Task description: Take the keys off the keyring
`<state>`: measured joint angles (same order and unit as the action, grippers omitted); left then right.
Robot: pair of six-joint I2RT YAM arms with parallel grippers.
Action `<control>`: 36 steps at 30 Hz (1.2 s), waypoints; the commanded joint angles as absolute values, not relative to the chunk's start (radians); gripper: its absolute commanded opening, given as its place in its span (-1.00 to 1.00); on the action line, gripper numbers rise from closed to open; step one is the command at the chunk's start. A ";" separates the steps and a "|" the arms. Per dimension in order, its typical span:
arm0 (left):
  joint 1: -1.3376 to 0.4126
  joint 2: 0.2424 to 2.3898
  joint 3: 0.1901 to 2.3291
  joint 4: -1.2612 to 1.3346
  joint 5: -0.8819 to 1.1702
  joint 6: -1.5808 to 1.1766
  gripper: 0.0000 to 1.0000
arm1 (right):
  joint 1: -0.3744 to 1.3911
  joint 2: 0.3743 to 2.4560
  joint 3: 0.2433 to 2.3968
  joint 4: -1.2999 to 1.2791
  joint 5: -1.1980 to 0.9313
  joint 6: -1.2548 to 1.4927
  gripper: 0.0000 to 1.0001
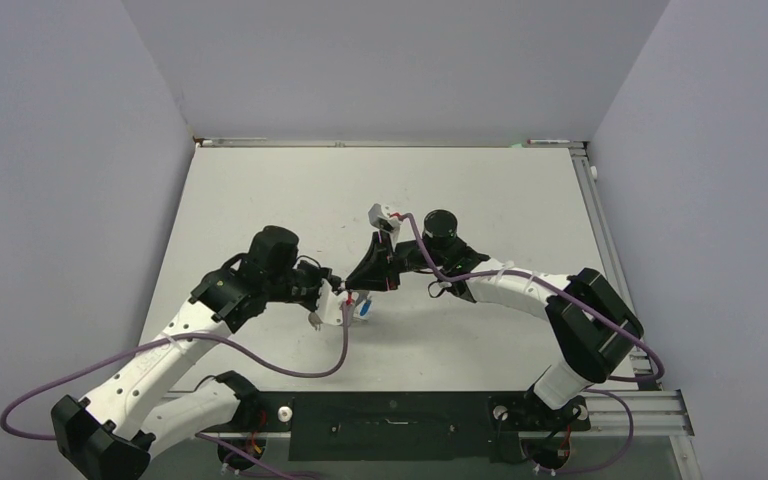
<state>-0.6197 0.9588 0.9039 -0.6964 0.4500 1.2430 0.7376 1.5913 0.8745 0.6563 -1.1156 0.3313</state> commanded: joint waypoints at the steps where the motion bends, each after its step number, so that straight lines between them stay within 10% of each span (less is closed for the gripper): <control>1: -0.614 0.920 0.892 -0.645 0.513 1.273 -1.00 | 0.726 1.537 0.869 0.870 -1.190 0.446 -0.89; 36: -0.496 0.908 0.857 -0.530 0.610 1.160 -1.00 | 0.741 1.573 0.799 1.325 -1.249 0.778 -0.89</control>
<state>-0.5304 0.8963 0.8505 -0.5419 0.6643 1.1873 0.7151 1.5993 0.7998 1.1507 -1.1538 0.7506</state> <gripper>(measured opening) 0.031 0.065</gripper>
